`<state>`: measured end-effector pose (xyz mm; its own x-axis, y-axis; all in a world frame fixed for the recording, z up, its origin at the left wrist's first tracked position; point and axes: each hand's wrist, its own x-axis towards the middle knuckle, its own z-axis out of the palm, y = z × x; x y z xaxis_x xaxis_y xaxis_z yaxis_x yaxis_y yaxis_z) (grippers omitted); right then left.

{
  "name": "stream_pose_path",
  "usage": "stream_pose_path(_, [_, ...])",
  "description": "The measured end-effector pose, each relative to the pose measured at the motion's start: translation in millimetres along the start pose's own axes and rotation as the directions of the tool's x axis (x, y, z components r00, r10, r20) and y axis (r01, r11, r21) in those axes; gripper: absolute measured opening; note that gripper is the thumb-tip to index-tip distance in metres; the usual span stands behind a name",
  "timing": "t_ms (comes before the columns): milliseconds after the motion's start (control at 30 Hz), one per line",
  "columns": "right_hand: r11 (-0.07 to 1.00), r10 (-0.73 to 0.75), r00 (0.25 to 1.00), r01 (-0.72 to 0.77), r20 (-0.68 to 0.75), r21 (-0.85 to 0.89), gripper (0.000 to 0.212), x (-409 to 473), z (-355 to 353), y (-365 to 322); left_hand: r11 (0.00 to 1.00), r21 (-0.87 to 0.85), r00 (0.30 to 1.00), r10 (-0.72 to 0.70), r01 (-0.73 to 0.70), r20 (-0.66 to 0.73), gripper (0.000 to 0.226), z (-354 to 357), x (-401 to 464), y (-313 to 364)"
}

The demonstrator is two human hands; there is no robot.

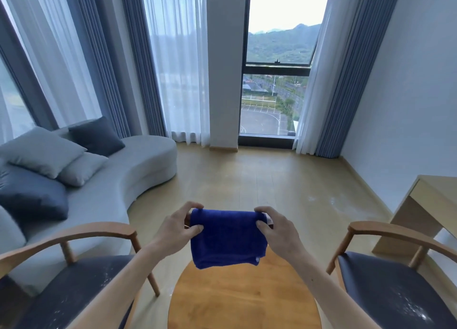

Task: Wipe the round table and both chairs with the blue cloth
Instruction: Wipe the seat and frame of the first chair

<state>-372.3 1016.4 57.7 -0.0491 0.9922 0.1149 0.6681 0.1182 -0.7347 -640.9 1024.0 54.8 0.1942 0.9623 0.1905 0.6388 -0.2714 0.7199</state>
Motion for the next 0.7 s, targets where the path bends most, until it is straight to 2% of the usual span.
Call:
stream_pose_path(133, [0.987, 0.038, 0.996, -0.051, 0.086, 0.154, 0.028, 2.2, -2.7, 2.2, 0.999, -0.010, 0.999, -0.042, 0.042, -0.009, 0.038, -1.0, 3.4, -0.7])
stream_pose_path(200, [0.963, 0.036, 0.982, -0.083, 0.184, 0.256, 0.038, 1.8, -5.8, 1.9, 0.994, -0.082, 0.997, -0.073, 0.075, 0.031, 0.040, -2.0, 4.3, 0.7])
stream_pose_path(233, [0.965, 0.025, 0.974, -0.081, 0.224, 0.248, 0.048, 1.6, -7.3, 2.0, 0.991, -0.105, 0.994, -0.080, 0.088, 0.075, 0.044, -2.1, 4.5, 2.4])
stream_pose_path(267, [0.979, 0.005, 0.971, -0.053, 0.239, 0.197, 0.055, 1.7, -8.3, 2.4, 0.992, -0.096, 0.990, -0.076, 0.088, 0.120, 0.050, -1.5, 4.8, 4.1])
stream_pose_path(333, [0.998, -0.050, 0.983, 0.043, 0.179, 0.041, 0.051, 2.9, -7.9, 5.0, 0.999, 0.033, 0.986, -0.044, 0.039, 0.163, 0.060, 3.0, 5.5, 6.2])
stream_pose_path(400, [0.988, -0.104, 0.991, 0.112, 0.080, -0.105, 0.036, 3.4, -8.2, 7.6, 0.984, 0.178, 0.992, -0.003, -0.020, 0.129, 0.052, 7.5, 6.2, 8.0])
stream_pose_path(467, [0.979, -0.138, 0.989, 0.145, 0.055, -0.145, 0.028, 5.5, -10.1, 12.4, 0.979, 0.200, 0.995, 0.020, -0.040, 0.102, 0.035, 9.1, 7.2, 7.5])
stream_pose_path(567, [0.996, -0.063, 0.990, 0.055, 0.122, 0.070, 0.023, 6.9, -18.5, 13.2, 0.996, 0.083, 0.987, -0.004, -0.010, 0.158, 0.023, 9.0, 11.3, 4.8])
stream_pose_path(700, [0.951, 0.006, 0.986, -0.056, 0.164, 0.303, 0.013, 6.2, -24.2, 15.7, 0.966, -0.211, 0.978, -0.112, 0.149, 0.179, 0.028, 11.4, 15.5, 8.9])
